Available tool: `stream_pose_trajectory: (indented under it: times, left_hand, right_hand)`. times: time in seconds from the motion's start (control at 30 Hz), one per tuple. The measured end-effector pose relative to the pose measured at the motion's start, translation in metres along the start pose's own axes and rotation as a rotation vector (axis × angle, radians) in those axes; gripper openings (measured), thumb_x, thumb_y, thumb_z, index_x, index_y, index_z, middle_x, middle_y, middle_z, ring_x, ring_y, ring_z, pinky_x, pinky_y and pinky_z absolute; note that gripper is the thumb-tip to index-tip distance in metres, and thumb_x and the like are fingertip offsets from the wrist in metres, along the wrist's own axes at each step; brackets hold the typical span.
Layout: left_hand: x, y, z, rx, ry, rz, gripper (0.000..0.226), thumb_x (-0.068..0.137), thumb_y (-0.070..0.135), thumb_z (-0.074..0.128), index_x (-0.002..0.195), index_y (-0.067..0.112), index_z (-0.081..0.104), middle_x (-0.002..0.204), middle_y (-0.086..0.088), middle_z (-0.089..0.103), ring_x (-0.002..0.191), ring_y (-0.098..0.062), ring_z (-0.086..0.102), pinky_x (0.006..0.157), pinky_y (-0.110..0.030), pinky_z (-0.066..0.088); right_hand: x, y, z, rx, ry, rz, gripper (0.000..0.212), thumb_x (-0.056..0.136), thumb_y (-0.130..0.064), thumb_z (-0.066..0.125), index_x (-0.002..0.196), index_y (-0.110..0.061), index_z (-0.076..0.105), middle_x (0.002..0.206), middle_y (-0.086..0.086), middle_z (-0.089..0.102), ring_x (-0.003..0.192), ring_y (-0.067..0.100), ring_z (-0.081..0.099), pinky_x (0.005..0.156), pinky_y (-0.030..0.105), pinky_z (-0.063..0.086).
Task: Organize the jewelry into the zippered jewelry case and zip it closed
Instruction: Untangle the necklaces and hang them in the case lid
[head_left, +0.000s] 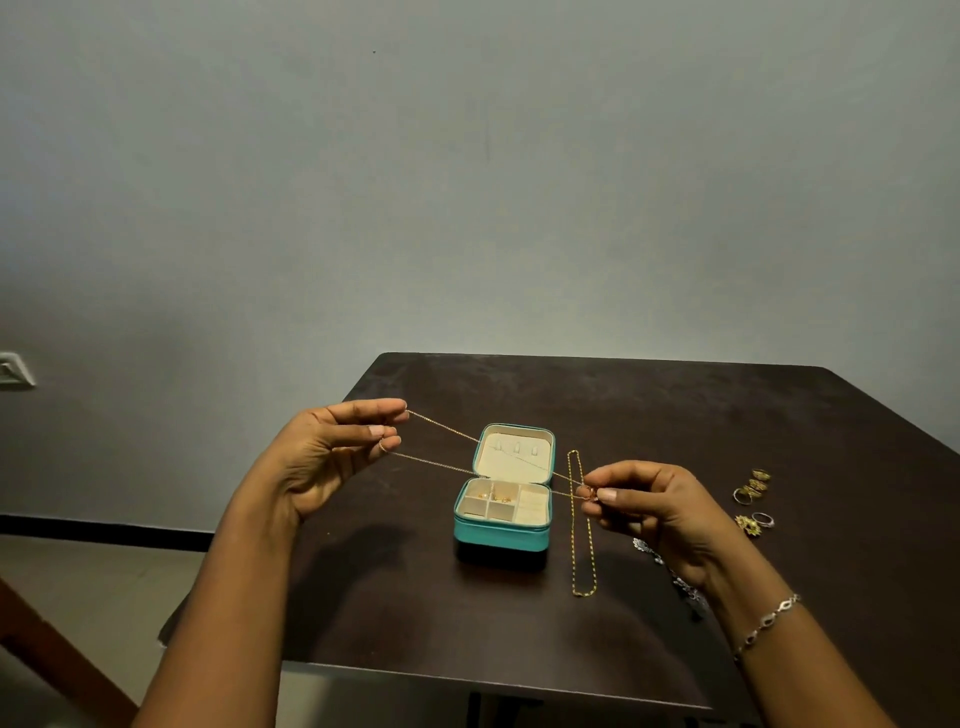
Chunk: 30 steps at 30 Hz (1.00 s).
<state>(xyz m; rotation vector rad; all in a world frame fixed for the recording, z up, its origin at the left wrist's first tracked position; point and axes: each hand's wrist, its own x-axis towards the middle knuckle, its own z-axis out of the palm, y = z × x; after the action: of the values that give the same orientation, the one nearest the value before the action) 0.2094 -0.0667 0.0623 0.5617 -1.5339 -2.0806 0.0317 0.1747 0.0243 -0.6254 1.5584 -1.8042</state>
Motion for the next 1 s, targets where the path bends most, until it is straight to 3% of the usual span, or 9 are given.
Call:
stream_pose_trajectory:
  times: [0.2,0.4,0.6,0.73,0.9,1.0]
  left_hand:
    - [-0.001,0.001,0.006,-0.028,-0.045,-0.029,0.038,0.082,-0.020,0.038,0.098,0.002,0.065,0.087,-0.006,0.073,0.062,-0.009,0.067,0.054,-0.017,0.055]
    - [-0.002,0.000,0.013,0.032,-0.045,-0.019,0.039,0.080,-0.021,0.042,0.098,0.003,0.066,0.092,-0.006,0.073,0.064,-0.010,0.068,0.056,-0.020,0.056]
    - [-0.002,-0.002,0.020,0.092,-0.026,-0.031,0.040,0.078,-0.022,0.044,0.082,0.005,0.073,0.088,-0.009,0.073,0.065,-0.012,0.068,0.054,-0.021,0.056]
    - [-0.002,-0.003,0.026,0.188,-0.042,-0.037,0.037,0.080,-0.020,0.044,0.085,0.005,0.072,0.086,-0.008,0.074,0.063,-0.010,0.068,0.053,-0.019,0.055]
    - [0.009,-0.010,0.033,0.332,-0.013,-0.020,0.045,0.080,-0.020,0.047,0.064,0.011,0.075,0.071,-0.006,0.073,0.062,-0.012,0.069,0.053,-0.020,0.055]
    - [0.026,-0.009,0.042,0.456,0.012,0.001,0.044,0.081,-0.019,0.049,0.060,0.011,0.074,0.064,-0.006,0.071,0.057,-0.014,0.068,0.056,-0.021,0.057]
  right_hand:
    - [-0.003,0.009,-0.003,0.014,0.008,-0.009,0.021,0.079,0.017,0.051,0.073,0.002,0.064,0.062,0.011,0.066,0.056,0.014,0.066,0.054,0.021,0.055]
    - [-0.009,0.019,-0.007,-0.048,-0.011,-0.045,0.022,0.080,0.017,0.051,0.078,0.002,0.067,0.065,0.011,0.067,0.059,0.014,0.066,0.057,0.021,0.055]
    - [-0.023,0.031,-0.013,-0.083,-0.017,-0.054,0.024,0.078,0.019,0.053,0.077,0.001,0.069,0.065,0.012,0.069,0.059,0.015,0.067,0.057,0.020,0.055]
    - [-0.032,0.040,-0.018,-0.032,-0.018,-0.060,0.026,0.067,0.020,0.061,0.072,-0.002,0.073,0.070,0.015,0.071,0.064,0.018,0.069,0.060,0.020,0.055]
    - [-0.041,0.048,-0.028,-0.287,-0.046,-0.207,0.028,0.069,0.015,0.067,0.074,-0.012,0.073,0.071,0.002,0.073,0.071,0.008,0.067,0.065,0.015,0.051]
    - [-0.045,0.058,-0.037,-0.478,-0.023,-0.352,0.021,0.073,0.000,0.071,0.071,-0.021,0.074,0.078,-0.007,0.071,0.074,0.004,0.065,0.067,0.010,0.047]
